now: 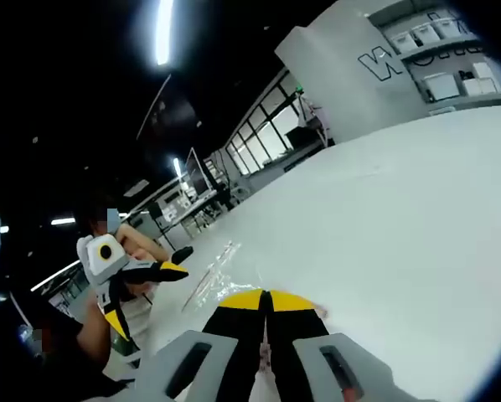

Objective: Open the resealable bag by pulling the two sides of the seal apart until the entire bag opening is separated and visibly accessible.

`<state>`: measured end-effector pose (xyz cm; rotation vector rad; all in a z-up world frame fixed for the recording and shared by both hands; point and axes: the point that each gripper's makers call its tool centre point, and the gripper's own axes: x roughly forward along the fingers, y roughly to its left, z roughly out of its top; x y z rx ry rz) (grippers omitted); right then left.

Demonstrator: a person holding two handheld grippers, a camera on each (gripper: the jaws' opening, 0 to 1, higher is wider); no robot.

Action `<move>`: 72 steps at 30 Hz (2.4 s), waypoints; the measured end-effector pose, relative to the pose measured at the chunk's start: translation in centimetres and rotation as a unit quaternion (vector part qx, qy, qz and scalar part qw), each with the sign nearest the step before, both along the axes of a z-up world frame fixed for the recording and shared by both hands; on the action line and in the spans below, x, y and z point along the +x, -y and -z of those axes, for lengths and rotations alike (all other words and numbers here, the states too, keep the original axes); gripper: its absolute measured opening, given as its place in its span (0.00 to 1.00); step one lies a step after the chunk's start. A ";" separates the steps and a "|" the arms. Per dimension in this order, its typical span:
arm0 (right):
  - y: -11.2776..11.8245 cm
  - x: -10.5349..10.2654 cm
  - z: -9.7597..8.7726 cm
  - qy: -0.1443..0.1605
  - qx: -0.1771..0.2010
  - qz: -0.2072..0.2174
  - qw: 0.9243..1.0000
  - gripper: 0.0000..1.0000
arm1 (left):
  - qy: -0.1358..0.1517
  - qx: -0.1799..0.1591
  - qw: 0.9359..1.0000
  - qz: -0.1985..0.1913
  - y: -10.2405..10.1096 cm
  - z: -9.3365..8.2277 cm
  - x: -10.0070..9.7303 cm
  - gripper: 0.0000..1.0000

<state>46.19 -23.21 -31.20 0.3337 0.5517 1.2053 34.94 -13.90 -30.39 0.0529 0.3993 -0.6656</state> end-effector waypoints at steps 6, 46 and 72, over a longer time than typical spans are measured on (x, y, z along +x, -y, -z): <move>0.4 -0.5 0.0 -0.004 0.008 0.006 1.000 0.00 | -0.004 -0.004 1.000 0.004 0.5 0.6 0.8 0.83; 0.1 -3.4 -0.1 -0.071 0.063 0.005 0.995 0.00 | 0.056 -0.032 0.995 0.078 7.5 2.8 8.6 0.58; 0.5 -4.3 0.7 -0.092 0.080 -0.003 0.993 0.00 | 0.116 -0.036 0.987 0.101 8.8 0.9 8.6 0.34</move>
